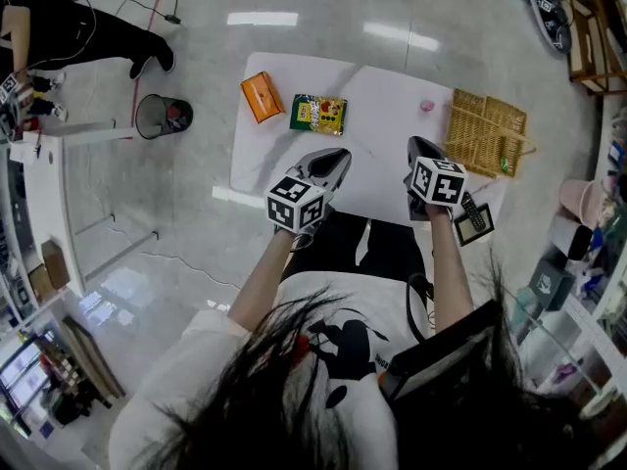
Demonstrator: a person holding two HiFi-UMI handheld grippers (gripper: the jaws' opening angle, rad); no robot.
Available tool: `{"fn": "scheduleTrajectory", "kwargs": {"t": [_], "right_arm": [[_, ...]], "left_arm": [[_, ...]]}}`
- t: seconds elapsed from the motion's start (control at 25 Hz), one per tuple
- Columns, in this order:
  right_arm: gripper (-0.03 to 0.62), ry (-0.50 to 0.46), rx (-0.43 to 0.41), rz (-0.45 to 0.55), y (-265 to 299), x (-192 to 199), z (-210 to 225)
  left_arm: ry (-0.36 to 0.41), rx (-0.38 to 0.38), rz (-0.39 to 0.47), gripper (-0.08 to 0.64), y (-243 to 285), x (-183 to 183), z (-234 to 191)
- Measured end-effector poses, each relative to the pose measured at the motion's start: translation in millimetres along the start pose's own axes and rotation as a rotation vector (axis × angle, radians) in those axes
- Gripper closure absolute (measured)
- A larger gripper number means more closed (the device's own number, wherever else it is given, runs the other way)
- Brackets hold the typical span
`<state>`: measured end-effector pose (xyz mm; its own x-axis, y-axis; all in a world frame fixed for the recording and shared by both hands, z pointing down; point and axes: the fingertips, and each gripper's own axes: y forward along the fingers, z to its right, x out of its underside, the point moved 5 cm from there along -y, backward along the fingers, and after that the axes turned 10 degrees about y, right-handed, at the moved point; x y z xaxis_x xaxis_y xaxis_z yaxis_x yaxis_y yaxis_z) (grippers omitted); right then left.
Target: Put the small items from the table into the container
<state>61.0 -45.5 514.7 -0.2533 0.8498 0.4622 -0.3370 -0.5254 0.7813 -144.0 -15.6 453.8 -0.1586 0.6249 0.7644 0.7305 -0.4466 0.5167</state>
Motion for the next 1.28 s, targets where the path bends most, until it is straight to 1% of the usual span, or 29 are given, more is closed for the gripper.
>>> {"fn": "scheduleTrajectory", "kwargs": {"t": [0.16,0.24,0.28,0.36,0.56,0.68,0.8,0.88,0.96,1.08,1.16,1.2,1.28], "right_arm": [[0.571,0.028,0.072,-0.004,32.0,-21.2,35.5],[0.567,0.027,0.084,-0.021,54.4,-21.7,53.2],[0.553,0.026,0.087,-0.032,64.9,-21.0,60.4],[0.481,0.015,0.113,-0.048,79.6,-23.7,70.3],[0.456,-0.020,0.198,-0.040,110.8,-31.8,96.3],[0.449,-0.023,0.243,-0.036,129.9,-33.6,115.1],[0.448,-0.046,0.316,-0.030,142.3,-41.1,132.3],[0.448,-0.046,0.350,-0.032,148.1,-45.2,142.1],[0.448,-0.026,0.353,-0.045,153.8,-45.7,148.6],[0.448,-0.013,0.334,-0.072,160.8,-42.7,149.7],[0.455,-0.036,0.341,-0.088,163.3,-40.7,148.7],[0.482,-0.055,0.351,-0.092,163.8,-40.7,148.6],[0.488,-0.099,0.365,-0.092,164.2,-42.2,147.6]], "left_arm": [[0.026,0.039,-0.024,0.546,24.9,3.4,-12.4],[0.034,0.057,-0.034,0.546,37.9,5.7,-17.6],[0.037,0.065,-0.038,0.546,44.0,7.3,-19.9],[0.037,0.080,-0.046,0.546,55.2,11.6,-23.8],[0.032,0.105,-0.064,0.546,77.0,24.7,-32.1],[0.026,0.107,-0.075,0.546,82.8,35.2,-37.6],[0.007,0.098,-0.089,0.546,83.7,47.6,-44.1],[-0.007,0.090,-0.097,0.546,82.1,55.8,-47.3],[-0.017,0.084,-0.107,0.546,80.4,63.1,-49.5],[-0.025,0.077,-0.120,0.546,79.4,71.0,-52.3],[-0.030,0.074,-0.121,0.546,79.9,71.9,-53.5],[-0.031,0.073,-0.118,0.546,80.6,71.2,-53.9],[-0.028,0.072,-0.110,0.546,82.7,68.2,-54.5]]}}
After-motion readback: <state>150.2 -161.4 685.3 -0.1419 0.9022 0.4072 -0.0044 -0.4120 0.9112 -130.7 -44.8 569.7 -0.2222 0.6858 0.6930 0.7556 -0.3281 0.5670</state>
